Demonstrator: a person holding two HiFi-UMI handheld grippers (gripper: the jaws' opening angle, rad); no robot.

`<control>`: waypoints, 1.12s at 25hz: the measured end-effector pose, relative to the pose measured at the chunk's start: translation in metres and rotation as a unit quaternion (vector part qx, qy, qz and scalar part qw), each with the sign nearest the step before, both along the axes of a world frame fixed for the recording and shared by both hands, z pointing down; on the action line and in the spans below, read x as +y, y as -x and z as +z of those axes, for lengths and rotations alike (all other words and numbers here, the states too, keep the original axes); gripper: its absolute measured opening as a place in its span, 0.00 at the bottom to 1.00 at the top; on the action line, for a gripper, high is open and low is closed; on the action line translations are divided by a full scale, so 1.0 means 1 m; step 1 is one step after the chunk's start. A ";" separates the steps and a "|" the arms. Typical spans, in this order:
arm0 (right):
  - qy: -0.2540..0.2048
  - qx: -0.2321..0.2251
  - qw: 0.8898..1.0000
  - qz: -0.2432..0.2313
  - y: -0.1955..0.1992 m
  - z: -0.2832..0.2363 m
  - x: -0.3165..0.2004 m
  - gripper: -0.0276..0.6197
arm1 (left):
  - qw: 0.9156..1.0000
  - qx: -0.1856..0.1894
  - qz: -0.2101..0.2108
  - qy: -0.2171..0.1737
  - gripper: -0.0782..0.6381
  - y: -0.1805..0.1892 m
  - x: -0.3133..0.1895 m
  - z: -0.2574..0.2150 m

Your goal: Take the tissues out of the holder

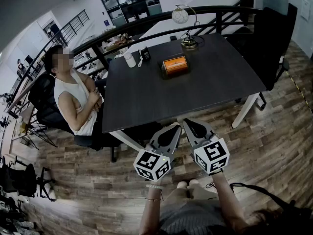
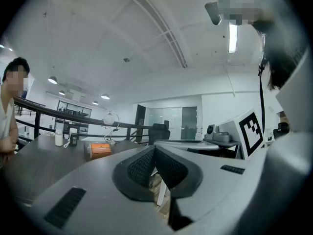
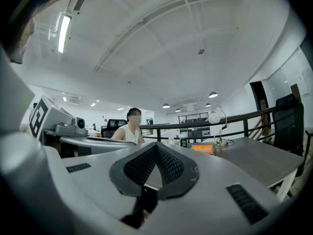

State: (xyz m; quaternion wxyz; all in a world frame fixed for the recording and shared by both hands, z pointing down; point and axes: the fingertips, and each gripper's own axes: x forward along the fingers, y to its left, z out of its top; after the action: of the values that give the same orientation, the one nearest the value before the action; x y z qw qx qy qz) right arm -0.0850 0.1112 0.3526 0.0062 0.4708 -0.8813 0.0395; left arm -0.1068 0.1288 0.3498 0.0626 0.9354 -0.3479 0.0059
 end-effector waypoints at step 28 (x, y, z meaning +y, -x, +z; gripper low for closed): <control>-0.006 -0.031 0.999 -0.039 -0.042 -0.010 -0.050 0.06 | 0.999 -0.004 -0.033 -0.016 0.12 -0.036 -0.055 -0.013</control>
State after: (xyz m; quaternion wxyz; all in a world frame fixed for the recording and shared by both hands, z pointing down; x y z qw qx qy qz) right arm -0.0433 0.0610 0.3429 -0.0223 0.4348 -0.8989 0.0489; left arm -0.0707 0.0736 0.3368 0.0469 0.9241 -0.3792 0.0021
